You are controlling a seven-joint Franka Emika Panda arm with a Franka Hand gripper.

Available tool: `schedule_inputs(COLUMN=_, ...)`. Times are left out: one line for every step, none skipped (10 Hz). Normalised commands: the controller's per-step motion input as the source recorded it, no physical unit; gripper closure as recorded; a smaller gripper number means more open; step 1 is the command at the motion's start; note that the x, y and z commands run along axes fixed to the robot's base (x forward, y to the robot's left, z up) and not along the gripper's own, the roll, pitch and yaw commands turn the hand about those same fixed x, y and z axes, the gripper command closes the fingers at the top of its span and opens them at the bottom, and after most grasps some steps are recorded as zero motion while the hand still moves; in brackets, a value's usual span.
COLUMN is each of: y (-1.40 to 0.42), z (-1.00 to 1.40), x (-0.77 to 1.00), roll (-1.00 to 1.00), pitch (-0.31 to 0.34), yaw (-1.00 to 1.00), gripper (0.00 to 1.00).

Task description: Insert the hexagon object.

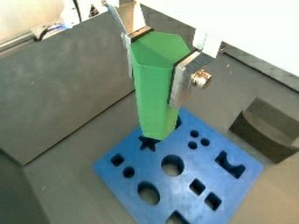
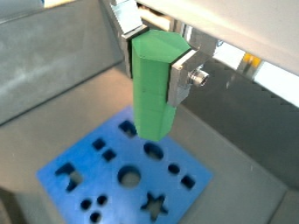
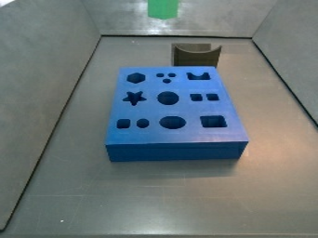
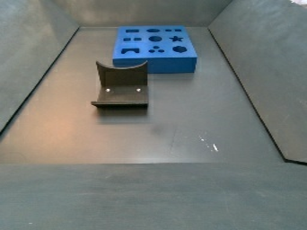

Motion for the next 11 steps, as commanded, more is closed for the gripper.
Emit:
schedule_inputs(y=0.69, z=-0.88, x=-0.03, roll=-0.12, pitch=-0.049, yaw=-0.21, gripper=1.0)
schedule_inputs(y=0.69, z=-0.9, x=-0.05, roll=-0.11, pitch=-0.044, yaw=-0.21, gripper=1.0)
schedule_inputs(y=0.7, z=-0.94, x=-0.11, roll=-0.09, pitch=-0.046, yaw=-0.22, gripper=1.0)
schedule_inputs(y=0.6, z=-0.9, x=-0.29, roll=-0.11, pitch=-0.081, yaw=-0.25, gripper=1.0)
schedule_inputs(y=0.53, z=-0.84, x=-0.35, roll=-0.15, pitch=-0.084, yaw=-0.29, gripper=1.0)
schedule_inputs(y=0.45, z=-0.82, x=-0.56, roll=-0.16, pitch=-0.117, yaw=-0.32, gripper=1.0)
schedule_inputs(y=0.36, z=-0.51, x=-0.39, roll=-0.29, pitch=-0.234, yaw=-0.14, gripper=1.0)
schedule_inputs(y=0.42, z=-0.68, x=-0.54, roll=-0.2, pitch=-0.196, yaw=-0.15, gripper=1.0)
schedule_inputs(y=0.36, z=-0.63, x=-0.47, roll=-0.2, pitch=-0.229, yaw=-0.09, gripper=1.0)
schedule_inputs(y=0.0, z=-0.17, x=0.0, roll=-0.16, pitch=-0.091, yaw=0.01, gripper=1.0)
schedule_inputs(y=0.0, z=-0.05, x=0.0, roll=0.0, pitch=0.0, yaw=0.0, gripper=1.0)
